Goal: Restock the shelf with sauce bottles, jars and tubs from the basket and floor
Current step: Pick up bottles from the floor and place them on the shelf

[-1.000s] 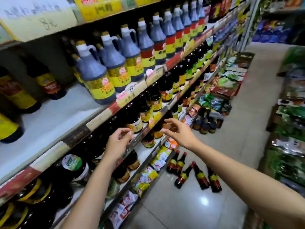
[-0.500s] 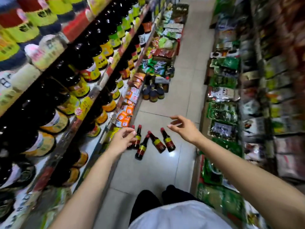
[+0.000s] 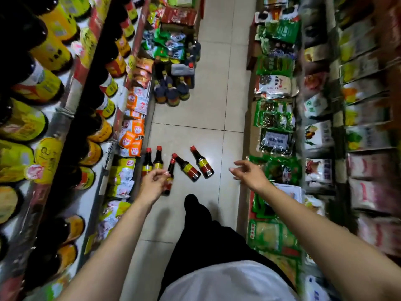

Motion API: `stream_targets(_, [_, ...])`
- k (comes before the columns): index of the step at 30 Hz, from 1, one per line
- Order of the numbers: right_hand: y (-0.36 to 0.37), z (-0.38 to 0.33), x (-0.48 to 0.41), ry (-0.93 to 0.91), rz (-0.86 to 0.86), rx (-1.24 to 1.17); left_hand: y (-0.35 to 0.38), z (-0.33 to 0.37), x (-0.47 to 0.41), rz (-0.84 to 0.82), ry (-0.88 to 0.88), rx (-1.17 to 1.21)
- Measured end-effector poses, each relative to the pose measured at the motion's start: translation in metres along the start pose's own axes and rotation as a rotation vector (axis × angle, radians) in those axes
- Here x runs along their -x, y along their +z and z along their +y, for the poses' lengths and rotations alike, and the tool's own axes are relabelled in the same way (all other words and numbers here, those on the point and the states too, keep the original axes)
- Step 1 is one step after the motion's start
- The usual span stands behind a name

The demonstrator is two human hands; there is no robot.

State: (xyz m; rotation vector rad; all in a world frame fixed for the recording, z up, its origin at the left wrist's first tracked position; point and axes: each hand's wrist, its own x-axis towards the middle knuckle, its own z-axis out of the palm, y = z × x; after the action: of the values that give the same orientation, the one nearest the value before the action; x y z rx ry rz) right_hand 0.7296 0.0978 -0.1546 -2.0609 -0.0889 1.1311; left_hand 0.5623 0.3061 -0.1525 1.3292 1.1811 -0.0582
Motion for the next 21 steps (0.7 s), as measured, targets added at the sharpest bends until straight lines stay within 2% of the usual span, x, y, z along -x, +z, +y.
stream_targets(7, [0.012, 0.014, -0.088, 0.123, 0.054, 0.016, 0.021, -0.021, -0.099, -0.040, -0.086, -0.108])
stream_targets(10, [0.019, 0.032, -0.126, 0.152, 0.026, 0.045, 0.039, -0.046, -0.142, -0.045, -0.144, -0.108])
stream_targets(21, [0.071, 0.165, -0.288, 0.277, -0.040, 0.217, 0.112, -0.195, -0.303, 0.015, -0.300, -0.086])
